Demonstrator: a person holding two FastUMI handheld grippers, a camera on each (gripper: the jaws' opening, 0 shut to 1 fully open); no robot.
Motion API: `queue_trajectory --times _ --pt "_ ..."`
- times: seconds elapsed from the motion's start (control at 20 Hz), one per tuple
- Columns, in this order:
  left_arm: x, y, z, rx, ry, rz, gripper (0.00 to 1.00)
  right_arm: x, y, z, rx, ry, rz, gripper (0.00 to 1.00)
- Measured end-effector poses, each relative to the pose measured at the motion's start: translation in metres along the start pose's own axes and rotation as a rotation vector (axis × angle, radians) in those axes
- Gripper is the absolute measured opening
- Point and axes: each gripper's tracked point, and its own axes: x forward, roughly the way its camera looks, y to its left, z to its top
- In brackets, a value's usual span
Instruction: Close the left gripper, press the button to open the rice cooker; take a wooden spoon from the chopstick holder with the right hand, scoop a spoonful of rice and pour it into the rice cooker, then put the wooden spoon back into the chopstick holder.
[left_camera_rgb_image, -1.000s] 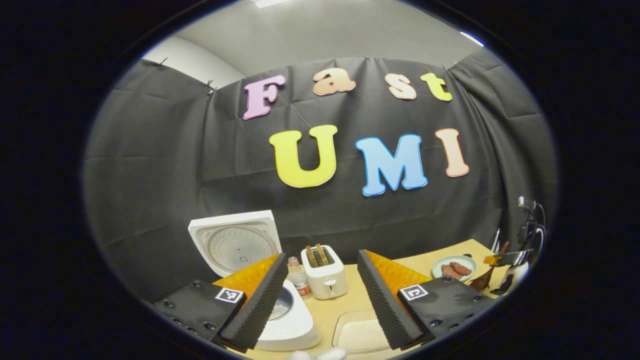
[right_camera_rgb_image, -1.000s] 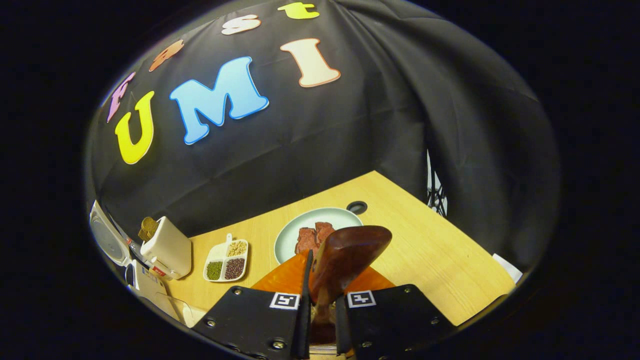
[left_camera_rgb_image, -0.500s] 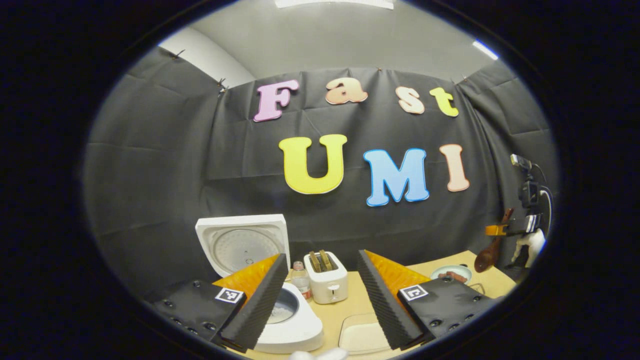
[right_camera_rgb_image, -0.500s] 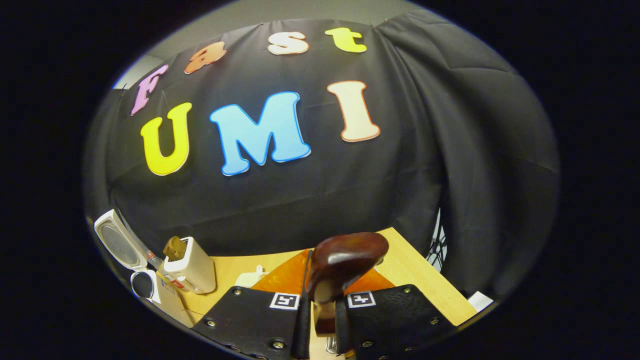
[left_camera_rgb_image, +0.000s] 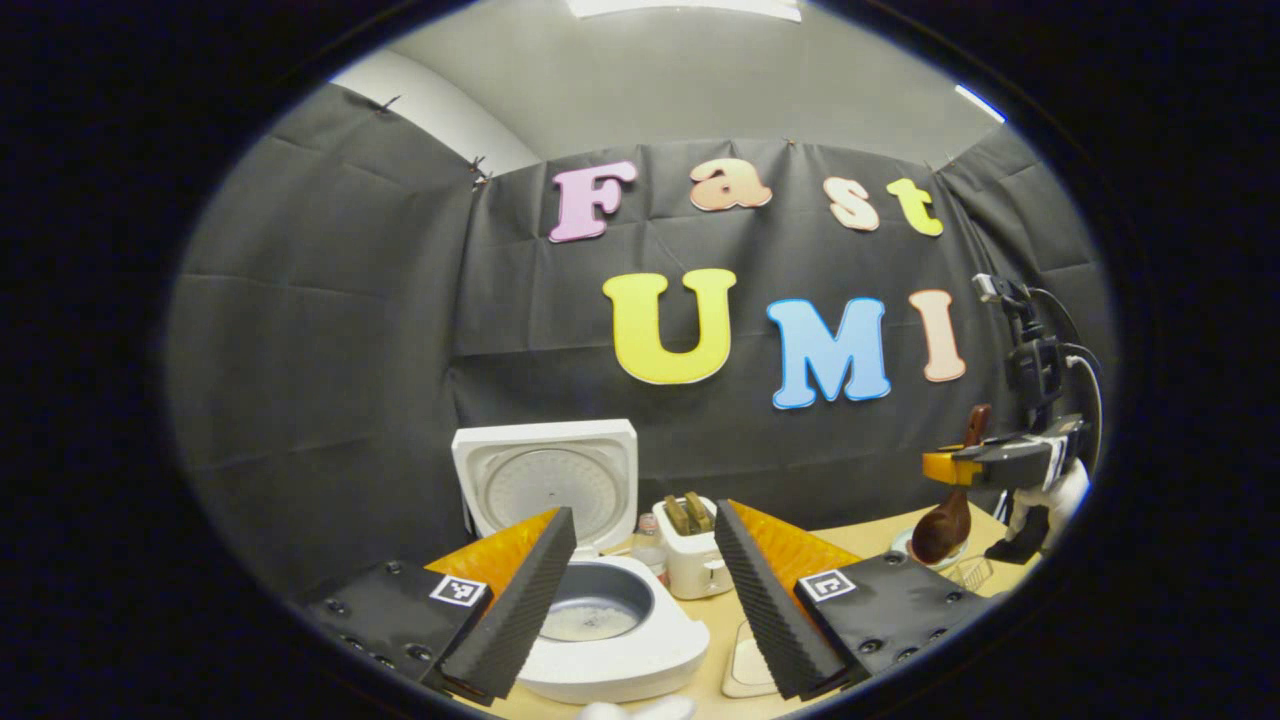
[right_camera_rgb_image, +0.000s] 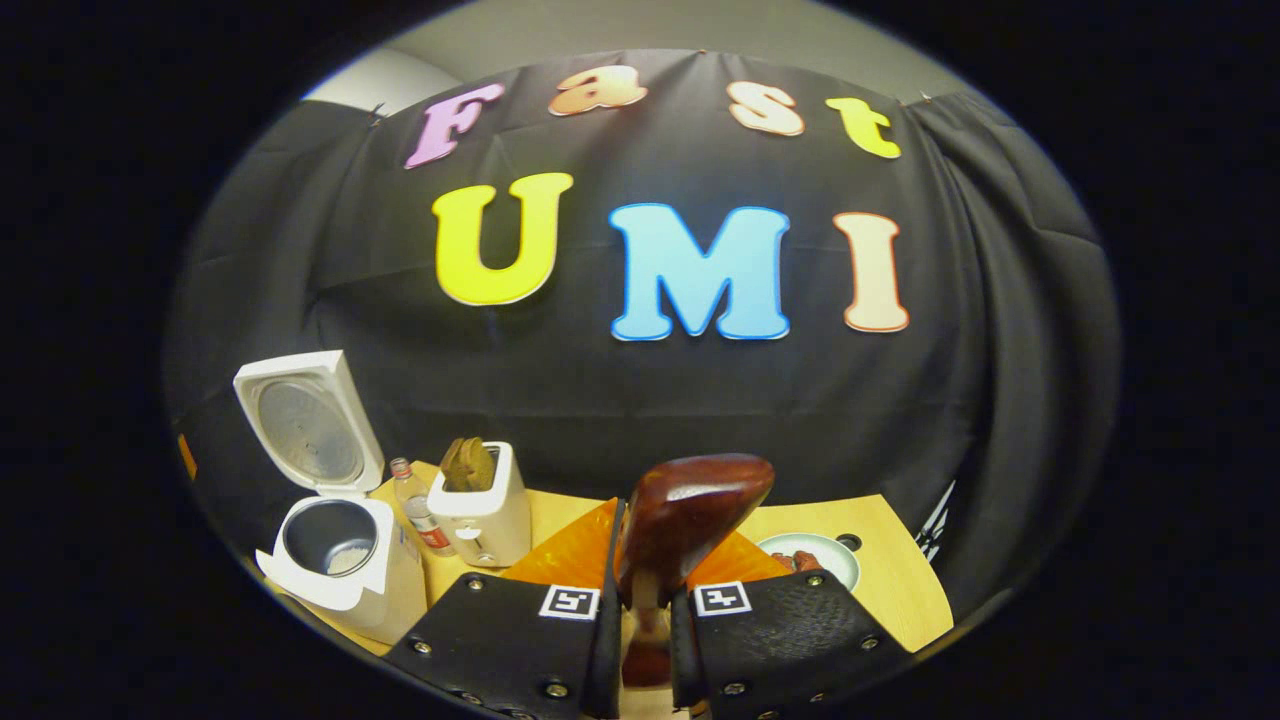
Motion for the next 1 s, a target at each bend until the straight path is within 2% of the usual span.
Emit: queue_trajectory --times 0.15,0.35,0.4,0.55,0.6,0.7,0.95,1.0 --pt "-0.005 0.016 -0.007 -0.003 0.011 0.030 0.99 0.004 0.038 -0.010 -0.105 0.008 0.042 0.20" --pt "-0.011 0.033 -0.017 -0.015 0.025 0.061 0.99 0.013 0.062 -0.029 -0.254 0.009 0.052 0.20" --pt "-0.013 0.035 -0.020 -0.022 0.031 0.063 0.96 0.017 0.066 -0.037 -0.279 0.016 0.056 0.20" --pt "-0.016 0.040 -0.027 -0.042 0.042 0.068 0.99 0.024 0.077 -0.073 -0.367 0.068 0.060 0.21" --pt "-0.016 0.045 -0.030 -0.040 0.042 0.075 0.95 0.027 0.079 -0.081 -0.404 0.076 0.061 0.20" --pt "-0.018 0.051 -0.031 -0.034 0.044 0.084 0.96 0.034 0.083 -0.101 -0.465 0.093 0.065 0.20" --pt "-0.017 0.057 -0.037 -0.022 0.049 0.089 0.99 0.032 0.085 -0.157 -0.531 0.176 0.070 0.20" --pt "-0.018 0.056 -0.038 -0.025 0.050 0.090 0.95 0.033 0.086 -0.164 -0.542 0.186 0.070 0.20"
